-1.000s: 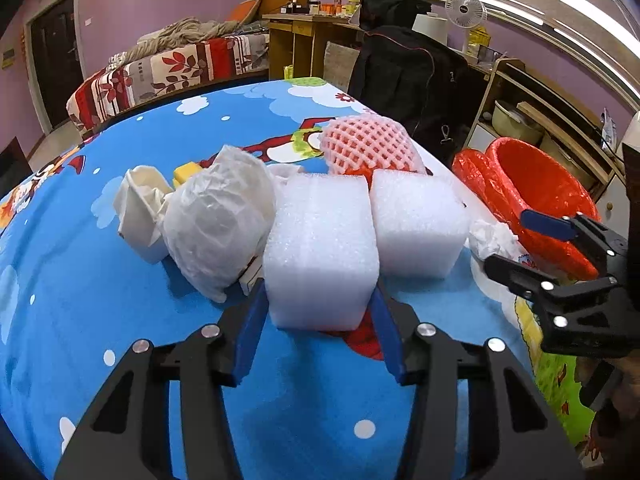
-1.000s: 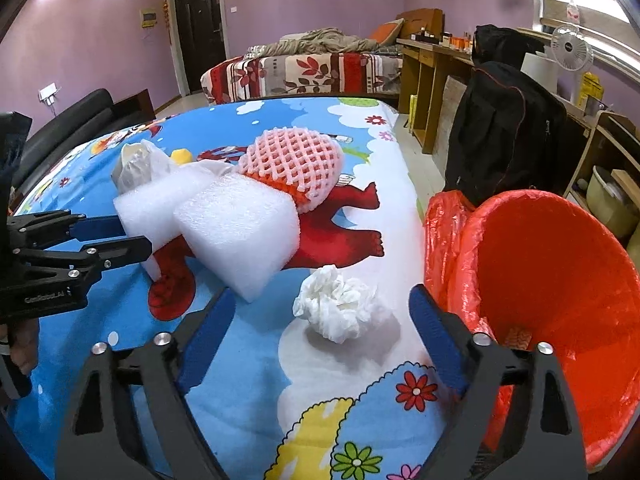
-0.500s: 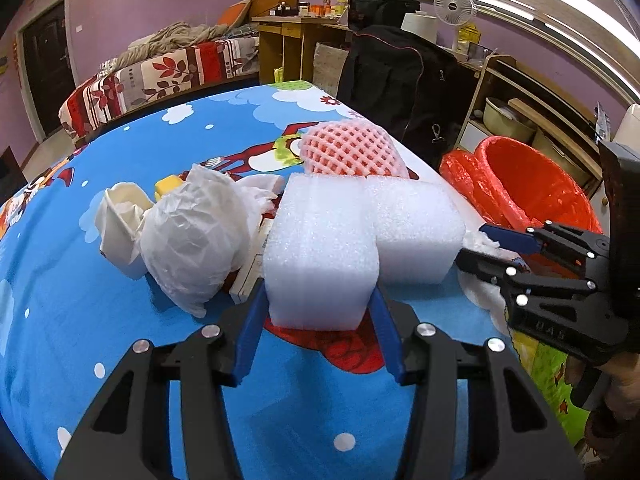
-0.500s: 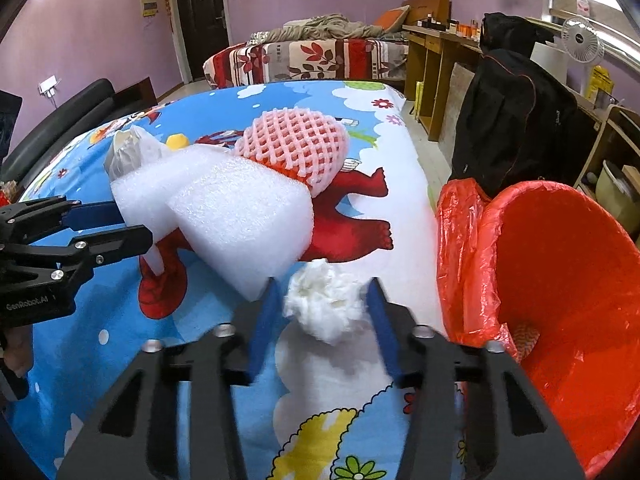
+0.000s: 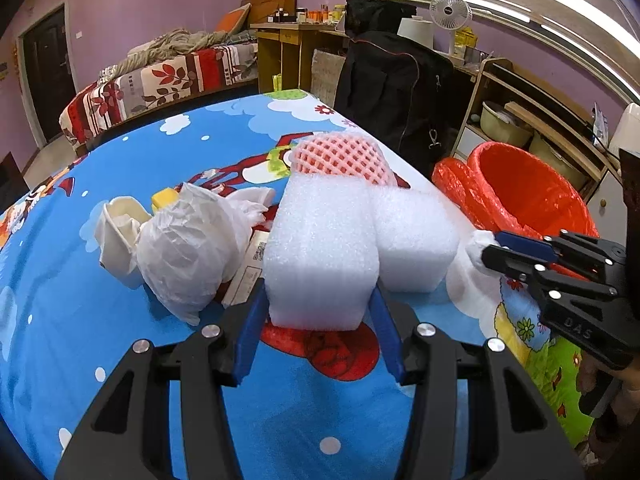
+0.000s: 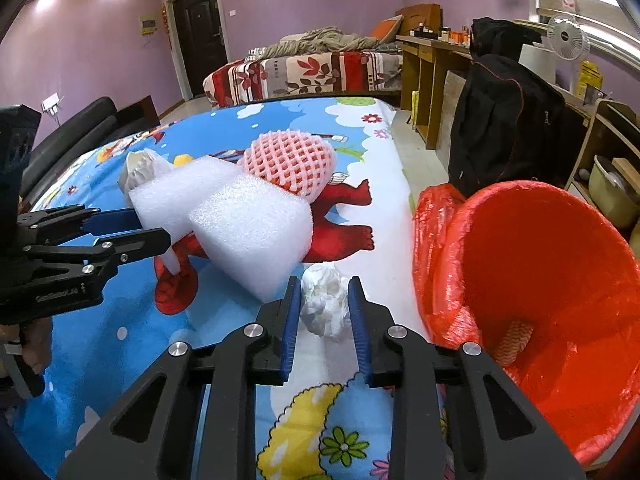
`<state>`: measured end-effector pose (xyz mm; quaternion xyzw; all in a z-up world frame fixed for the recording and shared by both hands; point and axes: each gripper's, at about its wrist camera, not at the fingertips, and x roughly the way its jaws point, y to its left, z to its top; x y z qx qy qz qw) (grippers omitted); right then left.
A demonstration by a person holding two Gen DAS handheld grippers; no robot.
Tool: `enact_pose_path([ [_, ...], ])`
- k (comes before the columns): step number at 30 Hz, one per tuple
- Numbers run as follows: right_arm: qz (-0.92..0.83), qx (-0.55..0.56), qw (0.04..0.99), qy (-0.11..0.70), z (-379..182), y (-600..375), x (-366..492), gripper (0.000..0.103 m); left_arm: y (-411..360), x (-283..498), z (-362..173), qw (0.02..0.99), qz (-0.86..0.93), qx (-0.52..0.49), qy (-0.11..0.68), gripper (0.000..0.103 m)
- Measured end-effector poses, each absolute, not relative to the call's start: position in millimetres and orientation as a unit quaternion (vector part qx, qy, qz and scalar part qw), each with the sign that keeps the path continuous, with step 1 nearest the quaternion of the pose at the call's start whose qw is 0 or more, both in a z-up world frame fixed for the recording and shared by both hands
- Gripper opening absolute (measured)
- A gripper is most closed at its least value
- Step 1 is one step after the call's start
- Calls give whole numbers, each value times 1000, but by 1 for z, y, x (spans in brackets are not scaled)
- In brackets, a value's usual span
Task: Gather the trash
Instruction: 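Grasp the white foam block with the left tool while the right tool grasps the tissue, then carry both items over the red bin and open both tools to drop them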
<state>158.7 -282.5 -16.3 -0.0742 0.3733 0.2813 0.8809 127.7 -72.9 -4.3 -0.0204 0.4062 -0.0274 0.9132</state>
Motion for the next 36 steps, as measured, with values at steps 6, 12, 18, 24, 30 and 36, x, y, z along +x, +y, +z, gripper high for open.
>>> enact_pose_path([
  [6,277,-59,889,360,-2,-297,153,26,-72,127,7,918,-23,-22,395,49],
  [12,267,-50,898,345,13,-311,152,26,-79,126,28,928,-21,-13,371,49],
  [18,251,-43,908,333,25,-332,154,27,-93,130,47,934,-37,-6,354,49],
  [24,231,-36,915,328,30,-352,156,27,-112,132,60,937,-54,4,344,49],
  [30,214,-30,921,324,35,-370,159,27,-133,139,65,936,-76,13,342,49],
  [36,197,-23,926,321,38,-389,161,27,-159,147,66,934,-99,24,343,49],
])
